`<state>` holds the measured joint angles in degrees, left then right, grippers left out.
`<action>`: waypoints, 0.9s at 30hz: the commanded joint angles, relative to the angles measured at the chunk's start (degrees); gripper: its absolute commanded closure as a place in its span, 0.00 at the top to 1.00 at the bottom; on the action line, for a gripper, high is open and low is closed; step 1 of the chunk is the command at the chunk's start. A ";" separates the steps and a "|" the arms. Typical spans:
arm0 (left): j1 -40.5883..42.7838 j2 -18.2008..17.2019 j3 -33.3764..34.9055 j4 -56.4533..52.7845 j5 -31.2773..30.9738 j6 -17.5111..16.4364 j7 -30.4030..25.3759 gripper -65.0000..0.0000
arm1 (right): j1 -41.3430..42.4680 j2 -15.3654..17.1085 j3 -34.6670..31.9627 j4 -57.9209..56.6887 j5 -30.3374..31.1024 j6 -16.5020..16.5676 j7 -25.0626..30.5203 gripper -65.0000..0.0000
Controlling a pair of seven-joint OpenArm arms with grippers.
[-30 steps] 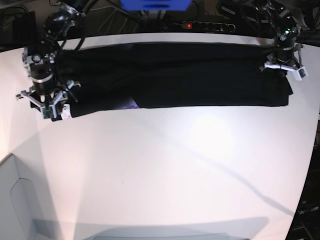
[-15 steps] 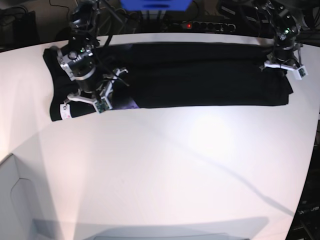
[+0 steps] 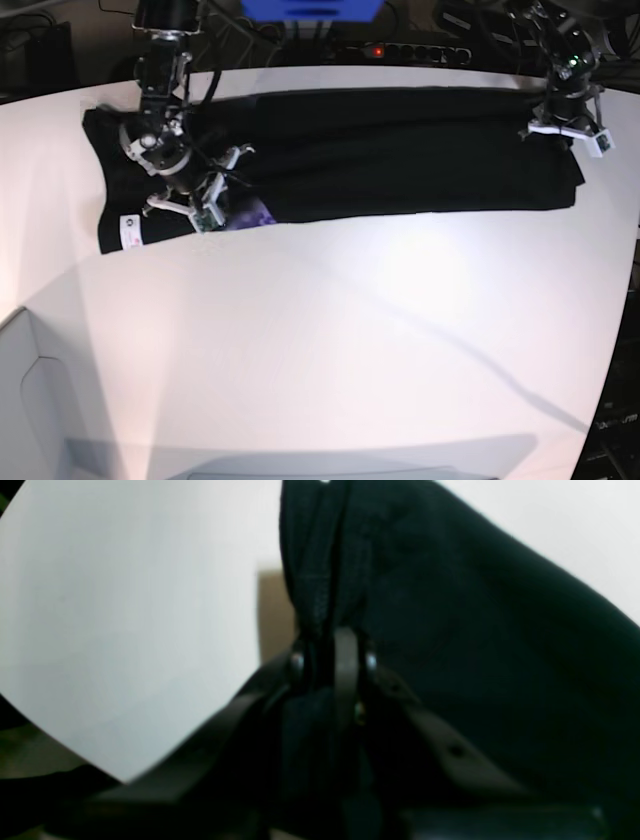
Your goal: Fold the T-shirt properly
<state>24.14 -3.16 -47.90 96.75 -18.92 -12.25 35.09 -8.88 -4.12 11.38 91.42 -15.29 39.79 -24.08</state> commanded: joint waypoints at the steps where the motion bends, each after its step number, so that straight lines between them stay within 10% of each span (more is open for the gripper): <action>1: 0.25 -0.75 -0.32 0.88 -0.20 -0.01 -1.29 0.00 | 0.93 0.30 1.50 -0.56 -1.55 0.21 -0.50 0.00; 27: -0.36 -0.84 -0.06 2.99 -0.29 -0.01 -1.73 0.00 | -0.83 0.12 10.91 13.42 -1.37 0.21 1.09 0.00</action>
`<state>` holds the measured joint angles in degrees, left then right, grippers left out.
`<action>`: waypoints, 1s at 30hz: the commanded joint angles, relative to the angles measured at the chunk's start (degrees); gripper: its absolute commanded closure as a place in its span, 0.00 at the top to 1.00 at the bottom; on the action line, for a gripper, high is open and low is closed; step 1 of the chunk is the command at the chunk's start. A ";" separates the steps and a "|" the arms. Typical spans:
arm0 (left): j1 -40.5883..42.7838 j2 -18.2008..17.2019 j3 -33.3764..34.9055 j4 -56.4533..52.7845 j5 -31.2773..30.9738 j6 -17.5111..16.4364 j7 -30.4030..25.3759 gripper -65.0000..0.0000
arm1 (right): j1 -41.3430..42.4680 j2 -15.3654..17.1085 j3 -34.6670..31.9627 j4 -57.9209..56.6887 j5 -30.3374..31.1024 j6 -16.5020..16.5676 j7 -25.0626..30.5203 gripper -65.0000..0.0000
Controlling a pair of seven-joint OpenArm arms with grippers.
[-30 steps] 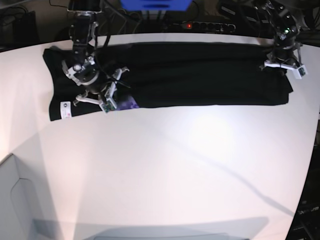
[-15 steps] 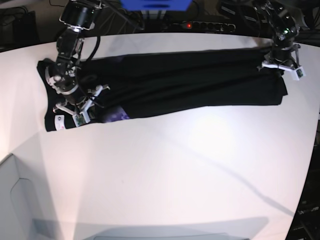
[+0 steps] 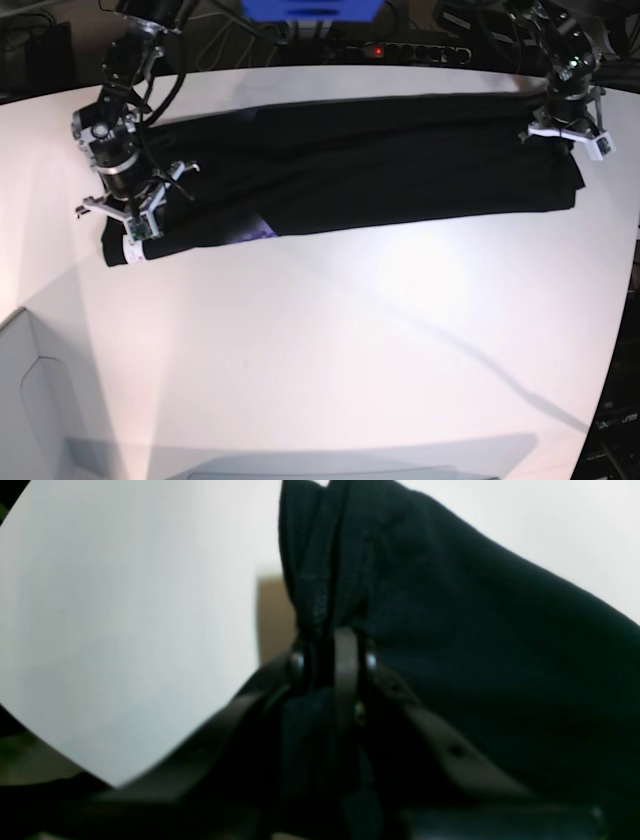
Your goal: Fold the T-shirt properly
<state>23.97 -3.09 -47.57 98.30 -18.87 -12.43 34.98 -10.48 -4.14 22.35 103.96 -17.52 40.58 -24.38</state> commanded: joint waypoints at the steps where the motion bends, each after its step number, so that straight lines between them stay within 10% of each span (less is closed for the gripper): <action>1: -0.19 -0.82 -0.38 2.23 -0.34 0.16 -1.62 0.00 | 0.33 0.14 -0.06 0.17 0.86 -0.58 1.39 0.00; 13: 1.13 7.09 4.54 17.35 -0.34 0.16 -1.53 0.00 | -0.03 0.14 0.02 -5.46 0.86 -0.58 1.48 0.00; 30: 4.83 6.83 46.56 16.29 4.15 1.04 -1.36 0.00 | 0.06 0.14 0.02 -5.02 0.86 -0.58 1.48 0.00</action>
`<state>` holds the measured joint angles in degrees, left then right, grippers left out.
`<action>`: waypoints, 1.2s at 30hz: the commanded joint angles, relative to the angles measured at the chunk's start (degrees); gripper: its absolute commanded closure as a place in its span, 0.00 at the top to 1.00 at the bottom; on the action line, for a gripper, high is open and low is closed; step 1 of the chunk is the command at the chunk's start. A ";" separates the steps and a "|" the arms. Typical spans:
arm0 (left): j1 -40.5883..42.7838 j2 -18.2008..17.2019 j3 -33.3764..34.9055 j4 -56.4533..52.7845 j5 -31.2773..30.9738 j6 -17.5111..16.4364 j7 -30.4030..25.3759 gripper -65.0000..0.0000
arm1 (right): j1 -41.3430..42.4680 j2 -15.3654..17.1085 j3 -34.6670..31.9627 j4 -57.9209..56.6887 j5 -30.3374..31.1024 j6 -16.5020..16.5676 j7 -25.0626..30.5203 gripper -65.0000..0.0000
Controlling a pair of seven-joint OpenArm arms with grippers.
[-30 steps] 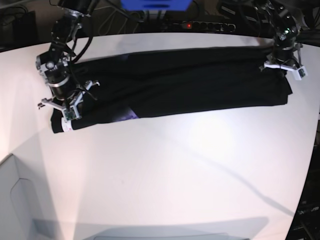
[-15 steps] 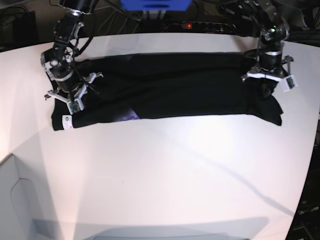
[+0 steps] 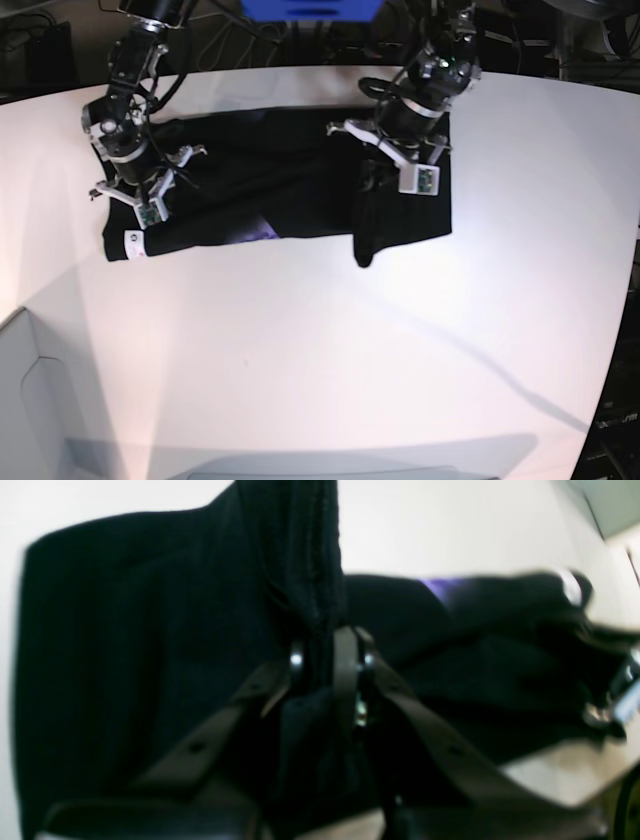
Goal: Fold the T-shirt properly
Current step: 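Fold the strip end with the left gripper over toward the right gripper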
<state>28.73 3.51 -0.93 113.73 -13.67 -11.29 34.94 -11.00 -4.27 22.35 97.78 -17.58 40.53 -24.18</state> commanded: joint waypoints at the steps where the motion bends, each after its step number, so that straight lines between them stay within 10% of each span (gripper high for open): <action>1: 0.06 0.40 1.94 0.33 0.88 -0.10 -1.58 0.00 | 0.59 0.27 0.02 1.17 0.92 -0.53 1.28 0.00; 22: -8.03 0.67 12.23 -10.04 5.89 -0.10 -0.96 0.01 | 0.76 0.27 0.02 1.17 0.92 -0.53 1.28 0.00; 30: -8.73 -0.91 16.97 -8.46 6.07 -0.54 3.44 0.65 | 1.03 0.27 -0.06 1.26 0.92 -0.53 1.28 0.00; 36: -7.15 -4.78 17.59 -0.81 1.58 -0.18 0.89 0.66 | 1.11 0.27 0.02 1.34 0.92 -0.53 1.28 0.00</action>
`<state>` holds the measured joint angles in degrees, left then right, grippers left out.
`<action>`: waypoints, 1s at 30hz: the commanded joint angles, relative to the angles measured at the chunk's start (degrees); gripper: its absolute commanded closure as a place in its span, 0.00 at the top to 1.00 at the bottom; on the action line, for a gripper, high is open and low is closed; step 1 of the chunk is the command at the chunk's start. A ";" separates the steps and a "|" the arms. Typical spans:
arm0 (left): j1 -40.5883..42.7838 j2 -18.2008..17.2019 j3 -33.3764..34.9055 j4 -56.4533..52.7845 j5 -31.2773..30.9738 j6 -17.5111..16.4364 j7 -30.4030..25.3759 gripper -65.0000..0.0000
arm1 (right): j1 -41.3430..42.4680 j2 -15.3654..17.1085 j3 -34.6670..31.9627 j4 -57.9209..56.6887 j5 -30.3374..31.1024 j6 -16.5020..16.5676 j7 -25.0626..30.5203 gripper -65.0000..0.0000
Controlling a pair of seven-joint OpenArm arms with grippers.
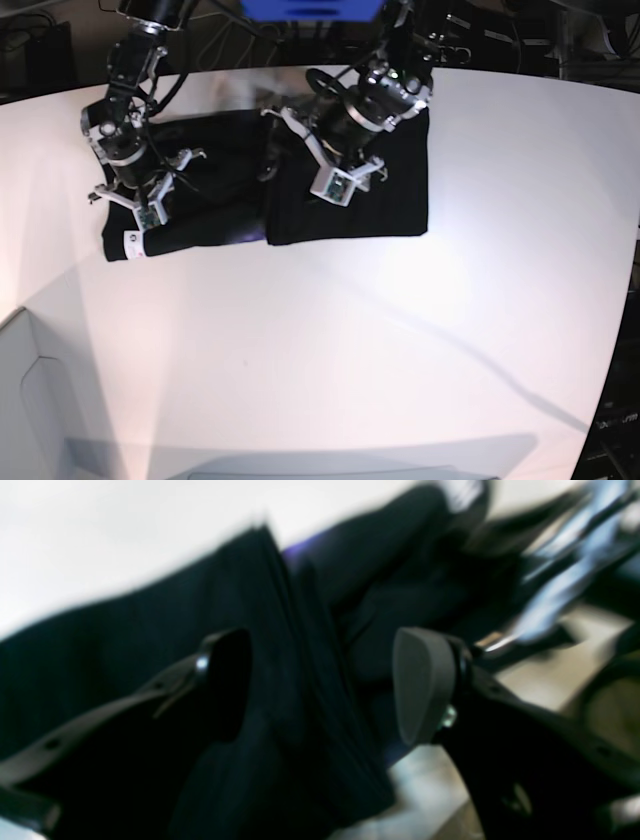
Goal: Fold the T-shirt properly
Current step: 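Fold the strip end with the left gripper over toward the right gripper, then release the left gripper and lift it away from the folded bundle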
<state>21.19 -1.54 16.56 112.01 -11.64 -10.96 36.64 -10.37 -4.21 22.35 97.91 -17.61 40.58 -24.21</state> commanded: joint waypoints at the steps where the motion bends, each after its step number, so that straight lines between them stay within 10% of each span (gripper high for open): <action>1: 0.66 -0.53 0.01 1.88 -1.06 -0.51 -0.91 0.66 | 0.57 0.21 0.02 1.48 0.95 -0.58 1.31 0.00; 8: 3.29 -7.47 -1.66 2.50 -4.67 -0.51 -0.99 0.66 | 0.57 0.21 -0.06 4.55 0.95 -0.58 1.31 0.00; 25: 0.04 -7.21 -4.47 -1.10 -14.87 -0.78 -0.38 0.66 | -0.13 0.12 0.11 11.76 0.95 -0.58 0.16 0.29; 30: 0.48 -7.73 -7.28 -0.49 -14.87 -0.51 -0.64 0.41 | 0.83 0.21 3.01 12.03 0.95 -0.58 -6.43 0.41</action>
<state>21.76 -9.02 9.58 110.21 -26.04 -11.40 37.50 -10.07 -4.32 25.34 108.68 -17.19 40.58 -31.77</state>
